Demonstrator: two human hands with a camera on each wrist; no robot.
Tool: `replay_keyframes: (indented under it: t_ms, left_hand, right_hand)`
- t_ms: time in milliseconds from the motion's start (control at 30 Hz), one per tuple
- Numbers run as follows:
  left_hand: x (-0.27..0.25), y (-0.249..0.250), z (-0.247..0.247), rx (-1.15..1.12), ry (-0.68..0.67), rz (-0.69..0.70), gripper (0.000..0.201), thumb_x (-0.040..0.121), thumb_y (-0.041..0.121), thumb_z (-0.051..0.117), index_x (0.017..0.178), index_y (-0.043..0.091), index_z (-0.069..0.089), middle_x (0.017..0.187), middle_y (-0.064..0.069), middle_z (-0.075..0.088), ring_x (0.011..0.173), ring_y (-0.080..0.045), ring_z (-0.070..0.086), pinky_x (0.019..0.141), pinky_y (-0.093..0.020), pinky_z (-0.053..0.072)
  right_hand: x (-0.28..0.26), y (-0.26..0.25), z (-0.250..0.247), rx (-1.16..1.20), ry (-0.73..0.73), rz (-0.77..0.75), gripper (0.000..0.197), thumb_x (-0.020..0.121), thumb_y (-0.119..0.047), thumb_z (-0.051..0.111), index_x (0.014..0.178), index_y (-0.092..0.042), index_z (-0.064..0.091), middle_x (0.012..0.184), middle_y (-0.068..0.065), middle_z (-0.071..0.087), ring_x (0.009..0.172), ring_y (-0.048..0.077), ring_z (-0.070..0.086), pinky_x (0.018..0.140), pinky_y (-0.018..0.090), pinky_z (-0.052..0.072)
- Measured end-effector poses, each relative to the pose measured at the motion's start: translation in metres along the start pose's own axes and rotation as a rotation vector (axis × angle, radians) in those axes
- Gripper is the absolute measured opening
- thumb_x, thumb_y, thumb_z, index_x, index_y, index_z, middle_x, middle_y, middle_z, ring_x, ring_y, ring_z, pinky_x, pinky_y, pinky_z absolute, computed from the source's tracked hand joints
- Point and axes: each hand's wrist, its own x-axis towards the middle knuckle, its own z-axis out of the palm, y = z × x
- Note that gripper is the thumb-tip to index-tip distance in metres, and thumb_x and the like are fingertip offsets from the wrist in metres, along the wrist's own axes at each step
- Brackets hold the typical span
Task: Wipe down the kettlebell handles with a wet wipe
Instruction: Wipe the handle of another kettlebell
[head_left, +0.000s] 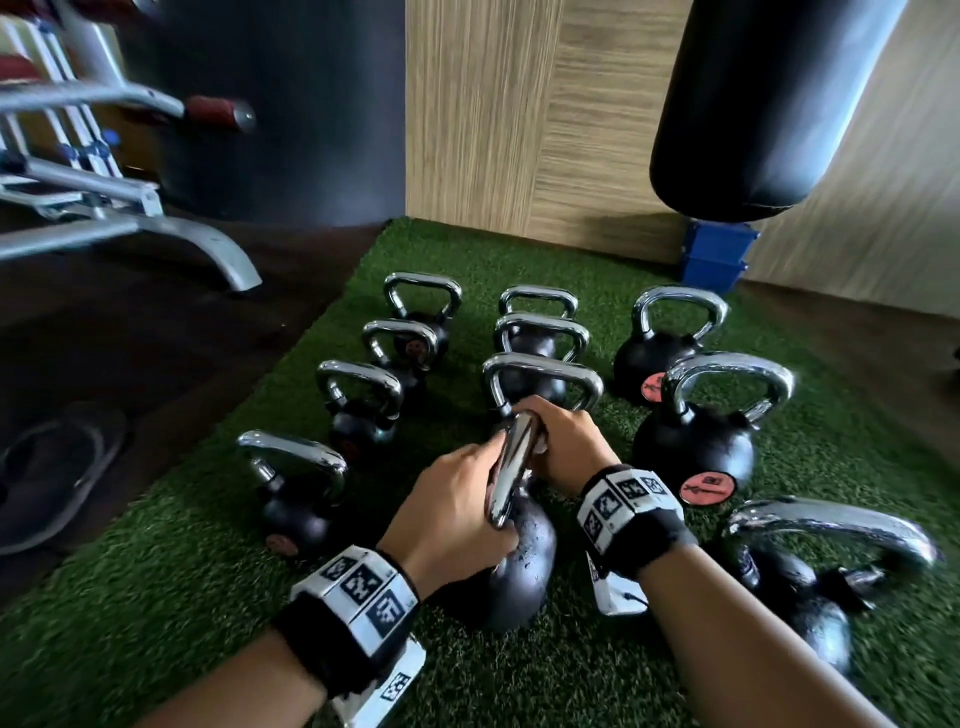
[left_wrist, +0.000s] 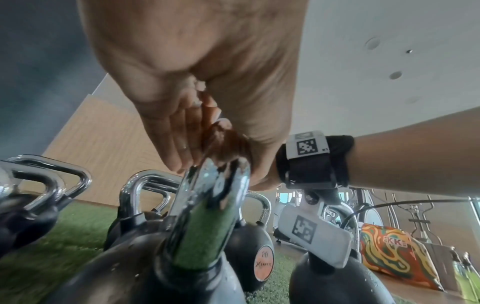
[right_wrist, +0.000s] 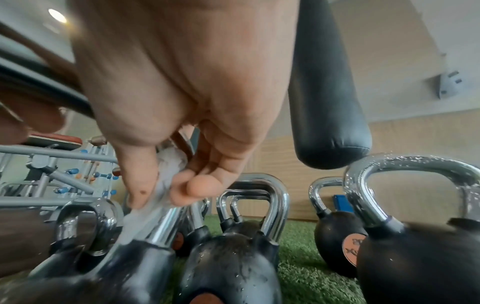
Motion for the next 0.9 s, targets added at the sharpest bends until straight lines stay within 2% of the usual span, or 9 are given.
replay_keyframes:
  t_ms: [67, 133, 267, 400, 567, 667, 733, 800, 900]
  left_hand:
    - [0.002, 0.007, -0.002, -0.080, -0.022, -0.062, 0.083, 0.061, 0.014, 0.065, 0.139, 0.038, 0.050, 0.094, 0.009, 0.063, 0.086, -0.007, 0.064, 0.077, -0.031, 0.058]
    - [0.001, 0.007, -0.005, -0.092, -0.054, -0.078, 0.082, 0.059, 0.011, 0.066, 0.137, 0.035, 0.053, 0.091, 0.009, 0.062, 0.080, -0.007, 0.064, 0.070, -0.028, 0.058]
    - [0.011, -0.004, -0.023, -0.069, -0.190, -0.012, 0.078, 0.062, 0.006, 0.066, 0.133, 0.039, 0.058, 0.079, 0.013, 0.067, 0.062, 0.001, 0.063, 0.051, -0.012, 0.045]
    - [0.032, -0.016, -0.052, 0.346, -0.294, 0.077, 0.088, 0.072, 0.023, 0.068, 0.144, 0.061, 0.035, 0.102, 0.019, 0.061, 0.083, -0.006, 0.063, 0.064, -0.023, 0.050]
    - [0.060, -0.020, -0.066, 0.505, -0.429, 0.107, 0.093, 0.074, 0.023, 0.077, 0.140, 0.070, 0.032, 0.104, 0.016, 0.046, 0.081, -0.006, 0.053, 0.064, -0.027, 0.045]
    - [0.069, -0.020, -0.067, 0.520, -0.488, 0.133, 0.088, 0.073, 0.024, 0.082, 0.138, 0.066, 0.040, 0.104, 0.016, 0.046, 0.084, -0.007, 0.053, 0.065, -0.024, 0.043]
    - [0.072, -0.015, -0.066, 0.531, -0.506, 0.130, 0.086, 0.070, 0.039, 0.086, 0.141, 0.060, 0.042, 0.110, 0.018, 0.048, 0.093, -0.005, 0.052, 0.067, -0.022, 0.039]
    - [0.075, -0.001, -0.060, 0.524, -0.482, 0.159, 0.090, 0.070, 0.054, 0.083, 0.148, 0.052, 0.039, 0.121, 0.019, 0.048, 0.106, -0.003, 0.050, 0.080, -0.025, 0.044]
    - [0.075, 0.033, -0.032, 0.360, -0.342, 0.208, 0.083, 0.077, 0.038, 0.073, 0.154, 0.036, 0.039, 0.128, 0.015, 0.054, 0.113, -0.007, 0.057, 0.094, -0.030, 0.052]
  right_hand:
    - [0.004, 0.000, -0.006, -0.077, -0.020, -0.018, 0.041, 0.077, -0.023, 0.075, 0.117, -0.028, 0.067, 0.099, 0.001, 0.074, 0.095, 0.031, 0.069, 0.077, 0.025, 0.046]
    - [0.006, -0.004, -0.010, -0.131, -0.057, -0.003, 0.040, 0.078, -0.027, 0.075, 0.118, -0.028, 0.067, 0.104, 0.003, 0.075, 0.100, 0.030, 0.069, 0.085, 0.029, 0.052]
    - [0.004, -0.009, -0.025, -0.237, -0.146, 0.056, 0.038, 0.076, -0.028, 0.071, 0.113, -0.028, 0.068, 0.105, 0.006, 0.075, 0.101, 0.028, 0.069, 0.089, 0.035, 0.056]
    - [-0.020, -0.006, -0.045, -0.337, -0.179, 0.074, 0.028, 0.076, -0.027, 0.067, 0.103, -0.022, 0.072, 0.102, 0.005, 0.074, 0.100, 0.028, 0.068, 0.087, 0.036, 0.056]
    - [-0.058, -0.008, -0.051, -0.343, -0.178, 0.093, 0.029, 0.073, -0.035, 0.058, 0.094, -0.022, 0.073, 0.087, 0.001, 0.073, 0.087, 0.023, 0.069, 0.077, 0.035, 0.058]
    - [-0.070, -0.007, -0.054, -0.305, -0.196, 0.073, 0.024, 0.077, -0.035, 0.065, 0.097, -0.025, 0.073, 0.093, -0.003, 0.072, 0.092, 0.019, 0.069, 0.082, 0.032, 0.056]
    - [-0.072, -0.005, -0.060, -0.263, -0.212, 0.043, 0.021, 0.079, -0.035, 0.069, 0.098, -0.026, 0.074, 0.093, -0.008, 0.072, 0.094, 0.014, 0.067, 0.082, 0.028, 0.052]
    - [-0.073, 0.001, -0.069, -0.191, -0.200, 0.033, 0.028, 0.080, -0.037, 0.075, 0.107, -0.031, 0.073, 0.092, -0.014, 0.069, 0.087, 0.005, 0.060, 0.074, 0.021, 0.045]
    - [-0.079, 0.019, -0.084, -0.038, -0.104, 0.088, 0.037, 0.077, -0.036, 0.081, 0.111, -0.034, 0.068, 0.086, -0.012, 0.066, 0.072, 0.000, 0.055, 0.063, 0.008, 0.040]
